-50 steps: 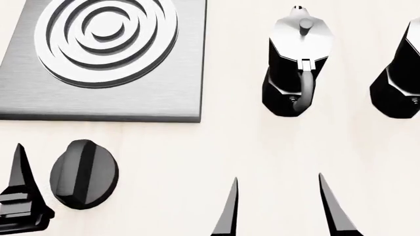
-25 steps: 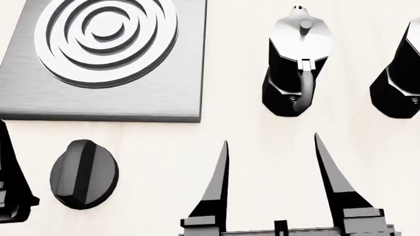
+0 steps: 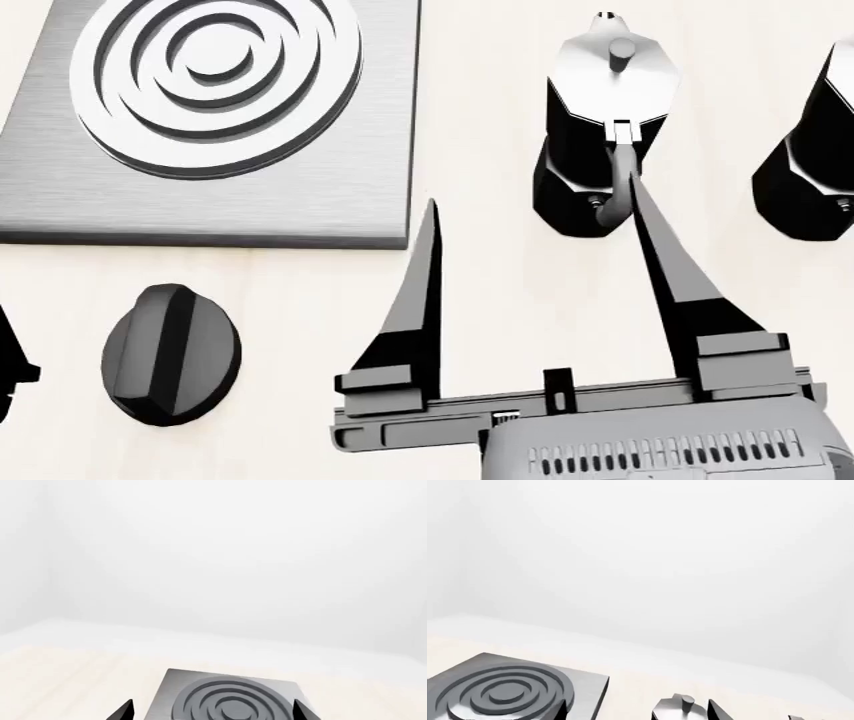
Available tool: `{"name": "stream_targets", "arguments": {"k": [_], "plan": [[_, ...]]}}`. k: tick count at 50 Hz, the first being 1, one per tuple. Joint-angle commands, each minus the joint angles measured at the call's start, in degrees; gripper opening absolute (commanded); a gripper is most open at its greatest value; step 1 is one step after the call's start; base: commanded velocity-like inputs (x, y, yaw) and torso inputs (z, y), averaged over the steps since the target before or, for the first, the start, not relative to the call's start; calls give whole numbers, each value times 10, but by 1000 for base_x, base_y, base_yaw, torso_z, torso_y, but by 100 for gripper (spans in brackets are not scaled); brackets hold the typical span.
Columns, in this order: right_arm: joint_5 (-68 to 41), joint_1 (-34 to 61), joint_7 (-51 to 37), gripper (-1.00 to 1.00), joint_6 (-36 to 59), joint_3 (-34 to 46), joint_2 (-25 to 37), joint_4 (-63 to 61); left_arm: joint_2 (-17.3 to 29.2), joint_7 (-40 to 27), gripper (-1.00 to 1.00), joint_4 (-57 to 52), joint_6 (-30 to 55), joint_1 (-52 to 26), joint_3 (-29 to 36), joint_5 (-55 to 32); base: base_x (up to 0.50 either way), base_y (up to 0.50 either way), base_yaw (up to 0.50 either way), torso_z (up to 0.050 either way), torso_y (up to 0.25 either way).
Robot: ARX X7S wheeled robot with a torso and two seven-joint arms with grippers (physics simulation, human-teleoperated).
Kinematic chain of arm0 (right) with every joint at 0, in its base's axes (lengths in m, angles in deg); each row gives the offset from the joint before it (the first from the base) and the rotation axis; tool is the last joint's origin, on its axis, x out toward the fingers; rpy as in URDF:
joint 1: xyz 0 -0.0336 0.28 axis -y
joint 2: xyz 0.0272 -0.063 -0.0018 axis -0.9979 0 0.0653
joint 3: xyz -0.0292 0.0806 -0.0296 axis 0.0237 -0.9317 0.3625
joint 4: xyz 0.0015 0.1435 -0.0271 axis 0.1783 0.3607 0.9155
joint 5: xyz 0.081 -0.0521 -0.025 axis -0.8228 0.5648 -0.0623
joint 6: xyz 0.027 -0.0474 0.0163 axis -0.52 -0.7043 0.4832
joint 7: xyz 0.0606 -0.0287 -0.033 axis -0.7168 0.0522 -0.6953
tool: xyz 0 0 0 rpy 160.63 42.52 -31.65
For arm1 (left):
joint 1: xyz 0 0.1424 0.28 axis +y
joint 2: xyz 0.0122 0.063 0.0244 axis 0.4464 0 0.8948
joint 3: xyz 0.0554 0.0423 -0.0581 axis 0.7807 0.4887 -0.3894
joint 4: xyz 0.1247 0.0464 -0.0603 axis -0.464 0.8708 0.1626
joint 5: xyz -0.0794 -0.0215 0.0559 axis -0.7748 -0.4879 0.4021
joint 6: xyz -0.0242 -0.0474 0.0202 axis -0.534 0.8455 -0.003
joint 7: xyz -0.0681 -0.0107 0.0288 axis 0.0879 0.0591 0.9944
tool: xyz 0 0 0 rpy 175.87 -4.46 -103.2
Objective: Turn off the stove.
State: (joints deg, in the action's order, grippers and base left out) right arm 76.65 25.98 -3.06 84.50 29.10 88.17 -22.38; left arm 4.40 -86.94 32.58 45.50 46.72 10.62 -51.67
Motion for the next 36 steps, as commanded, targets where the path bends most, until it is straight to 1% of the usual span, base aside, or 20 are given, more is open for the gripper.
{"name": "stream_targets", "arguments": {"k": [1, 8, 12, 14, 18, 21, 26, 29, 36], "plan": [[-11, 51, 4, 100, 37, 3, -10, -8, 12, -21, 100, -20, 11, -33, -10, -36, 0, 0, 0, 0, 0], [-17, 67, 0, 100, 56, 4, -11, -21, 22, -39, 100, -27, 18, -62, -3, -57, 0, 0, 0, 0, 0], [-33, 89, -9, 100, 73, 2, -8, -29, 35, -59, 100, -31, 16, -85, 4, -77, 0, 0, 0, 0, 0], [-60, 106, -32, 100, 75, 5, 6, -29, 41, -66, 100, -30, 13, -92, 9, -83, 0, 0, 0, 0, 0], [-149, 154, -117, 100, 73, 30, 55, -29, 58, -85, 100, -31, 1, -109, 19, -99, 0, 0, 0, 0, 0], [-206, 189, -171, 100, 66, 50, 85, -29, 80, -104, 100, -33, -17, -124, 33, -113, 0, 0, 0, 0, 0], [-230, 207, -193, 100, 57, 61, 99, -23, 96, -121, 100, -29, -32, -142, 50, -123, 0, 0, 0, 0, 0], [-251, 227, -205, 100, 68, 59, 101, -27, 101, -129, 100, -29, -32, -157, 55, -133, 0, 0, 0, 0, 0], [-301, 268, -251, 100, 63, 78, 125, -27, 125, -156, 100, -31, -50, -191, 75, -154, 0, 0, 0, 0, 0]]}}
